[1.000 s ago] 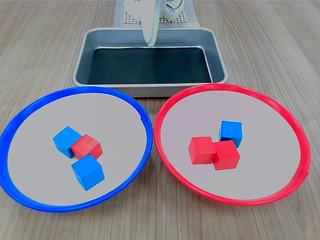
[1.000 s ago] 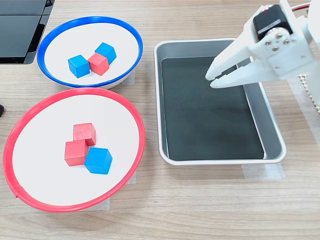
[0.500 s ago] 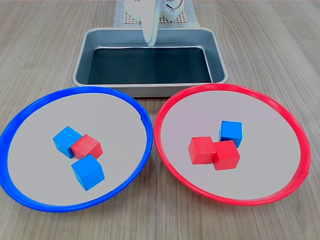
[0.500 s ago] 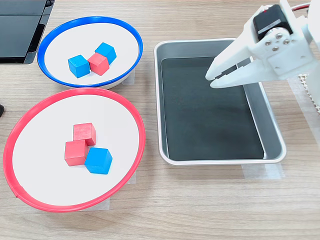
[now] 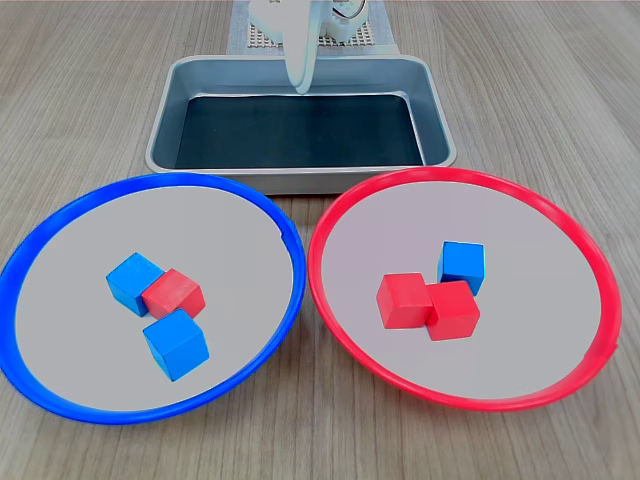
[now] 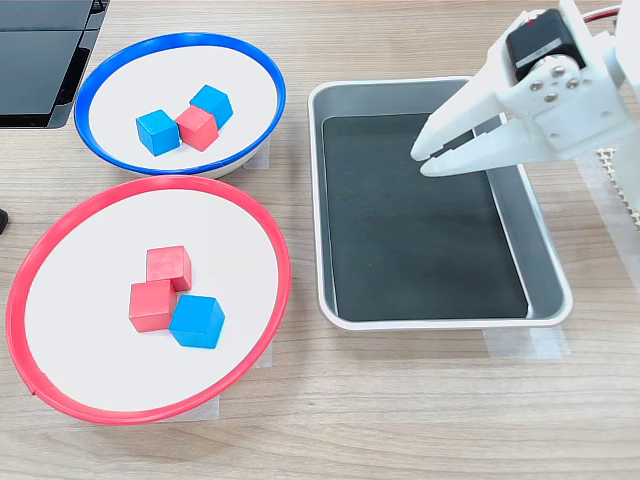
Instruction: Relocate any misplaced blocks to their matching dishes.
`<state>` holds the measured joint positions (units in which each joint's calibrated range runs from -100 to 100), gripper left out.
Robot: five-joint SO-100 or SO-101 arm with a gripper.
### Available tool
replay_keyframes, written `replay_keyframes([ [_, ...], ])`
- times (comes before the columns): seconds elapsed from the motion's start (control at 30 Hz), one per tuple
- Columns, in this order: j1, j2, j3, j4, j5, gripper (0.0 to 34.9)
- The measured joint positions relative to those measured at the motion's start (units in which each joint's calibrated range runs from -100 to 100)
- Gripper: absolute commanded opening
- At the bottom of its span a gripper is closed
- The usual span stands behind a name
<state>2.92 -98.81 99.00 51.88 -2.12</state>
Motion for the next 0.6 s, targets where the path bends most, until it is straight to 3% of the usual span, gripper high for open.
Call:
replay_keyframes([
  [0.6, 0.0, 0.0, 0.0, 0.0, 0.0, 0.4],
])
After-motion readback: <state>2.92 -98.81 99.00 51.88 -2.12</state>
